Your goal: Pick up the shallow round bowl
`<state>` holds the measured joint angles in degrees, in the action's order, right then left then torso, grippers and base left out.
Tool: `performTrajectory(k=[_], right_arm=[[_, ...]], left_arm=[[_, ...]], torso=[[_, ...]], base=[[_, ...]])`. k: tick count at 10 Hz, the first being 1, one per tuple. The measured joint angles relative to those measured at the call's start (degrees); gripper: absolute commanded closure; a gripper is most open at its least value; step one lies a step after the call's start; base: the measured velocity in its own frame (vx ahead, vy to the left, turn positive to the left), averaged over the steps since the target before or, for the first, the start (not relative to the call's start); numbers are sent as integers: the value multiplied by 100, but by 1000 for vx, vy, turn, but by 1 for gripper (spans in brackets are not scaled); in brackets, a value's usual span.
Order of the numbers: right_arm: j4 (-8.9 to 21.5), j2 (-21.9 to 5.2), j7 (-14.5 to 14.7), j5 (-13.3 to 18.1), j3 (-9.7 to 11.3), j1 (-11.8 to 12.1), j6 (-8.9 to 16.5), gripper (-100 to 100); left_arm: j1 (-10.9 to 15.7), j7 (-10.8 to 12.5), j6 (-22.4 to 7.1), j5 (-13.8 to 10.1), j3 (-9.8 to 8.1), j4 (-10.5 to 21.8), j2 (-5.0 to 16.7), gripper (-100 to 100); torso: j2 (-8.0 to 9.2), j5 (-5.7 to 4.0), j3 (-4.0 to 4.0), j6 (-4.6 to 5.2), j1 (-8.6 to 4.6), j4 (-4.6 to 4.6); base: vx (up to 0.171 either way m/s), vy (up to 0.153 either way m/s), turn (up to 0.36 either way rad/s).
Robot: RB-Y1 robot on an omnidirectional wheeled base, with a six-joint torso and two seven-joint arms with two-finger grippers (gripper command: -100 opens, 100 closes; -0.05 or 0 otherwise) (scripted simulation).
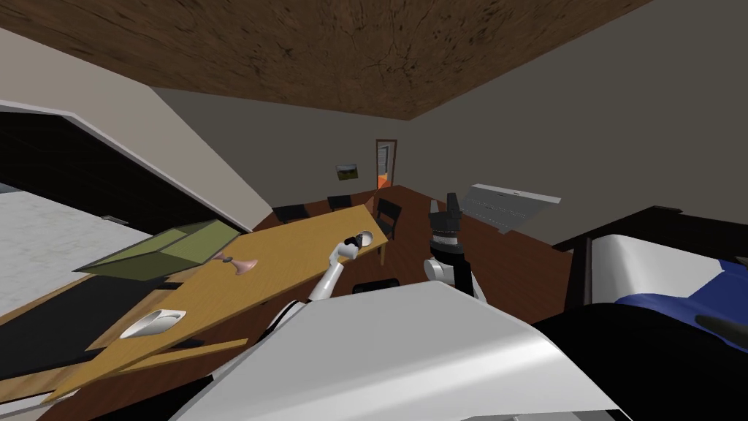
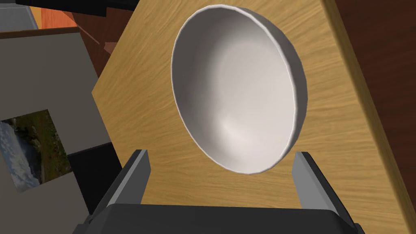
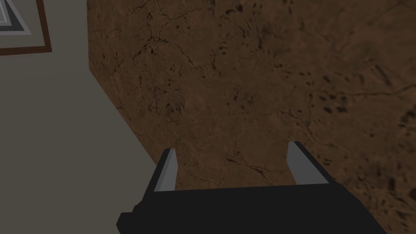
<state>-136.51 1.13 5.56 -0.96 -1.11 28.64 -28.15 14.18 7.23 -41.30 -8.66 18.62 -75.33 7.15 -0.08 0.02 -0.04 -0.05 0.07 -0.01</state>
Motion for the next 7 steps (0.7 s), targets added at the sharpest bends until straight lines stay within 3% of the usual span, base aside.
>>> performTrajectory(k=[3, 7], right_arm=[[0, 0, 0, 0, 0, 0, 0, 0], [0, 0, 0, 0, 0, 1, 0, 0]], left_arm=[[284, -54, -344, 3, -33, 503, -115, -100], [474, -152, -882, -14, -81, 912, -206, -100]], torso=[[-6, 0, -3, 1, 0, -1], [-10, 0, -6, -2, 0, -2]], base=[[9, 20, -83], [21, 18, -62]])
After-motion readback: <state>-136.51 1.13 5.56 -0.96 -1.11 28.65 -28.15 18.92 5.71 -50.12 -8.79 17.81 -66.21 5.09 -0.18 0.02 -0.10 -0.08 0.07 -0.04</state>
